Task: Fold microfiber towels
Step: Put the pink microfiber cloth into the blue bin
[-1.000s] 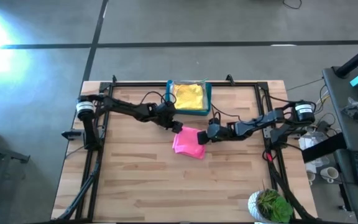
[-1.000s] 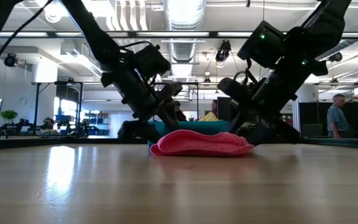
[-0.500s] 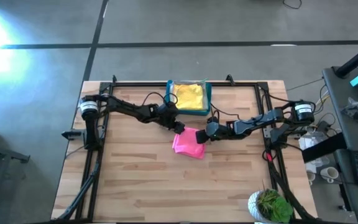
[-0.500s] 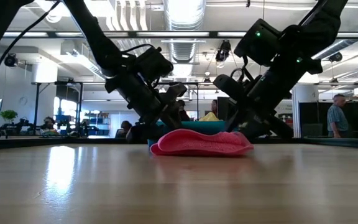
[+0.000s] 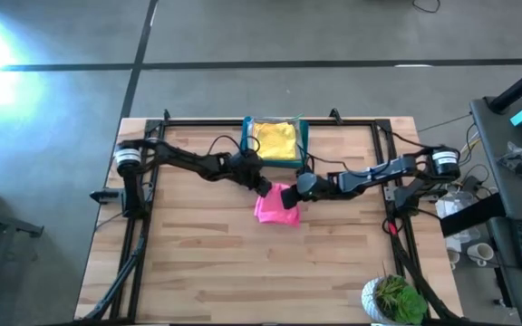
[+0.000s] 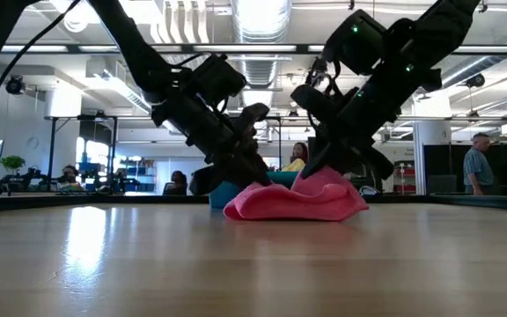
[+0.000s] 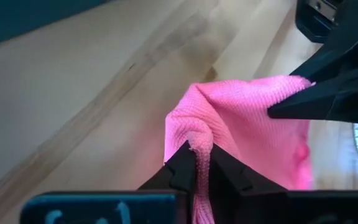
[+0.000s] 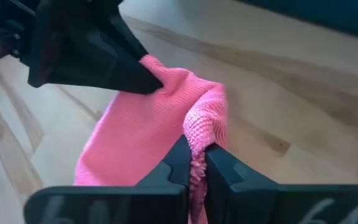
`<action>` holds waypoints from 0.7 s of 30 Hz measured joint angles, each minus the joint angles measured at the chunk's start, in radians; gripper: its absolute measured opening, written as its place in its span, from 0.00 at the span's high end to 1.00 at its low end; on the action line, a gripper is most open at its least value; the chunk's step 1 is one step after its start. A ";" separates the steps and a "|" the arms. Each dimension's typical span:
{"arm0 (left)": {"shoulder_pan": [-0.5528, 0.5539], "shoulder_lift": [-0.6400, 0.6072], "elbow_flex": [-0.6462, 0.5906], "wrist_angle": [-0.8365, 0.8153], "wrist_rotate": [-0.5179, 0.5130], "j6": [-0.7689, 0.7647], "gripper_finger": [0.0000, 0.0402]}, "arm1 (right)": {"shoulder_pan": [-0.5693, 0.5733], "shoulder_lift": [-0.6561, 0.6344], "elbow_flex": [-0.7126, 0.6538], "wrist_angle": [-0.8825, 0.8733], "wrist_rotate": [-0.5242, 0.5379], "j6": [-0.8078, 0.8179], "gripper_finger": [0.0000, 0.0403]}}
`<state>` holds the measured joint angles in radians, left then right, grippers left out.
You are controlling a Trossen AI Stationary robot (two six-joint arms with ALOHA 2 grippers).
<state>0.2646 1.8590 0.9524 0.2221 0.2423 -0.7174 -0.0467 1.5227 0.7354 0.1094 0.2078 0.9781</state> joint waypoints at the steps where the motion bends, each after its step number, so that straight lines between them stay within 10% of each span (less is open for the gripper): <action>1: 0.000 -0.008 0.000 -0.001 0.000 0.000 0.97 | 0.000 -0.005 0.002 -0.003 0.002 -0.011 0.97; 21: 0.082 -0.231 0.026 0.007 -0.197 0.156 0.96 | -0.202 -0.149 0.139 -0.026 0.041 -0.303 0.98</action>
<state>0.3467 1.6279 0.9788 0.2286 0.0456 -0.5616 -0.2484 1.3732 0.8749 0.0833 0.2493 0.6755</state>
